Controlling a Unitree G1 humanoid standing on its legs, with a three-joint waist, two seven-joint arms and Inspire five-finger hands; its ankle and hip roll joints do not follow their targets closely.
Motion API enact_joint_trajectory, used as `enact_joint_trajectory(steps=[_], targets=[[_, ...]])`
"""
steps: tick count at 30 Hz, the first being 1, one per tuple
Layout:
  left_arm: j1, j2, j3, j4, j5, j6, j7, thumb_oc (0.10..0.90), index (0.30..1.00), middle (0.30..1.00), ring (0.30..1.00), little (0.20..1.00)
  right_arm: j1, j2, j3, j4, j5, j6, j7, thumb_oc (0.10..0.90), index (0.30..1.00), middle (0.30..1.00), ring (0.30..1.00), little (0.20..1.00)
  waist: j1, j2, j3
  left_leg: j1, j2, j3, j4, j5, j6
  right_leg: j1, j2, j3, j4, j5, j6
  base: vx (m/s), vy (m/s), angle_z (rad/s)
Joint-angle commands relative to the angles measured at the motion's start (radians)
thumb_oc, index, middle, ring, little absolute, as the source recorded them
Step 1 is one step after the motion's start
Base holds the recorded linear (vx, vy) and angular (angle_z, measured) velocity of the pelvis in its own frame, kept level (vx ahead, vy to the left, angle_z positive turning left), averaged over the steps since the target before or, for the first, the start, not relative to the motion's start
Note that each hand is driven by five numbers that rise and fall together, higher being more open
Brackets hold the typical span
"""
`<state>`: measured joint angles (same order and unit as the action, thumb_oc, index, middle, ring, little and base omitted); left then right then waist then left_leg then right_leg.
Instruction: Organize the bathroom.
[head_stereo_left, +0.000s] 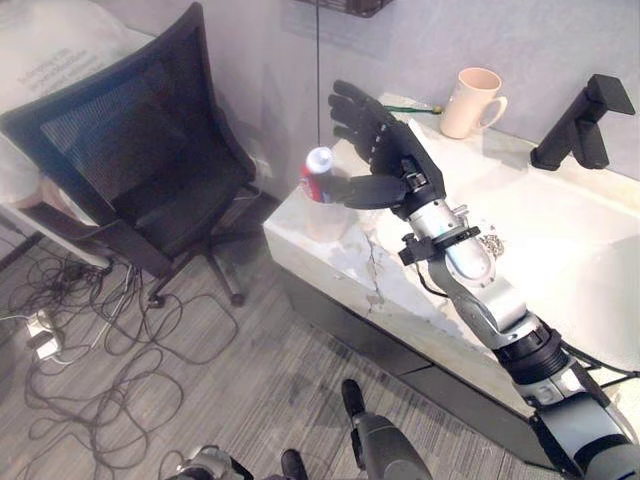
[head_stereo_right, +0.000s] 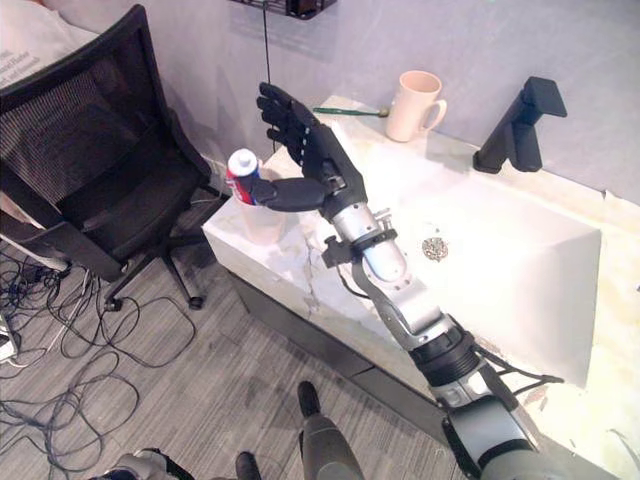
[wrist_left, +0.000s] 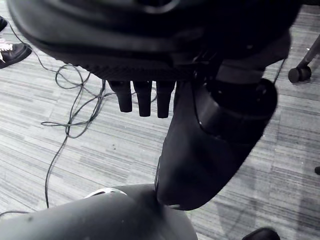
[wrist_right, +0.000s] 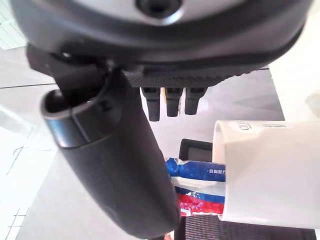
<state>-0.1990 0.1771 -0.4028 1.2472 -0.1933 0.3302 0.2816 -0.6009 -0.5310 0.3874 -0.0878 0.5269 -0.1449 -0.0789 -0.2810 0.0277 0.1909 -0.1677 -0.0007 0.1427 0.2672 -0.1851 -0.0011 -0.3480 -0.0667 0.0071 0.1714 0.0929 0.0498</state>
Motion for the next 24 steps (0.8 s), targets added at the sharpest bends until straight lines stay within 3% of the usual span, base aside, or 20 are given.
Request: enact_joint_trajectory(steps=[1, 24], targets=[[0.033, 0.047, -0.027, 0.019, -0.001, 0.027, -0.001, 0.800, 0.900, 0.900, 0.900, 0.900, -0.092, 0.076, -0.059, -0.139, 0.012, -0.099, 0.014, 0.800, 0.900, 0.900, 0.900, 0.900, -0.023, -0.047, -0.041, -0.113, 0.002, 0.057, 0.155, -0.029, 0.032, 0.051, -0.038, 0.150, 0.024, -0.089, 0.105, 0.00, 0.000, 0.00], [0.006, 0.045, -0.044, -0.008, -0.007, 0.047, 0.007, 0.800, 0.900, 0.900, 0.900, 0.900, -0.052, 0.066, -0.036, -0.129, -0.082, -0.043, 0.029, 0.800, 0.900, 0.900, 0.900, 0.900, -0.050, -0.035, -0.013, -0.117, -0.001, 0.072, 0.143, -0.020, 0.035, 0.042, -0.031, 0.165, 0.012, -0.080, 0.103, -0.01, 0.019, -0.05]])
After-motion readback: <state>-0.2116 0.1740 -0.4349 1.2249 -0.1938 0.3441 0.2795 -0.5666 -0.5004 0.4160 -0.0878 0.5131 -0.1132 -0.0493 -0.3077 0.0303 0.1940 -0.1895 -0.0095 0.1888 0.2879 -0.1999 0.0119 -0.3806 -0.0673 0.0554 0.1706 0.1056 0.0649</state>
